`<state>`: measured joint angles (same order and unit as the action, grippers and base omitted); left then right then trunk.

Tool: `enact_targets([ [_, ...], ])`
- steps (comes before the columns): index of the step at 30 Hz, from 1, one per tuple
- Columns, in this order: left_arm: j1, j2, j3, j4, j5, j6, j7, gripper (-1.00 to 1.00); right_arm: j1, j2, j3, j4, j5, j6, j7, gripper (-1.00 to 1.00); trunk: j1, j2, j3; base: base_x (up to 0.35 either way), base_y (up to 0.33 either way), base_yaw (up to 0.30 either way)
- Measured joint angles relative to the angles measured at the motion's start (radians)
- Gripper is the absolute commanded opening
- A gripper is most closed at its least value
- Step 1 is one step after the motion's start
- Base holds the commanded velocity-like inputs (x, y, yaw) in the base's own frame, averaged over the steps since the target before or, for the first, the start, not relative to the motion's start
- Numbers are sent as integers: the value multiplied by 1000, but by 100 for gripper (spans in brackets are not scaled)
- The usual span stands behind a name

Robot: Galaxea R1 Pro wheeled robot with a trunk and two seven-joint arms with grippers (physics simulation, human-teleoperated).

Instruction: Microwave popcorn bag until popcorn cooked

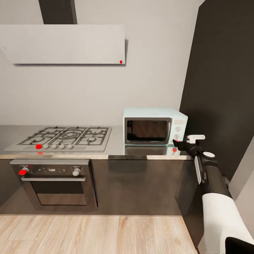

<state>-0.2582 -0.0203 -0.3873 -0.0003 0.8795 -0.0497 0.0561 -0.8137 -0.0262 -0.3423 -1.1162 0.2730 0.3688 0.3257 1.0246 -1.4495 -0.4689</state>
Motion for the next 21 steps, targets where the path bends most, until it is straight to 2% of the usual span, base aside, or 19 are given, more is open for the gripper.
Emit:
enact_targets([
  [6,0,1,0,0,-5,3,0,100,0,0,-31,22,0,-4,-11,100,0,0,0,314,0,0],
  [12,0,1,0,0,-4,1,0,100,0,0,-39,65,0,-9,-35,100,0,0,0,306,0,0],
  [15,0,1,1,0,-4,-2,0,100,0,-4,-40,94,0,-10,-35,100,0,0,0,100,0,0],
  [21,0,1,1,0,-1,-4,0,100,0,-27,-40,150,1,-12,-37,100,0,0,0,15,0,0],
])
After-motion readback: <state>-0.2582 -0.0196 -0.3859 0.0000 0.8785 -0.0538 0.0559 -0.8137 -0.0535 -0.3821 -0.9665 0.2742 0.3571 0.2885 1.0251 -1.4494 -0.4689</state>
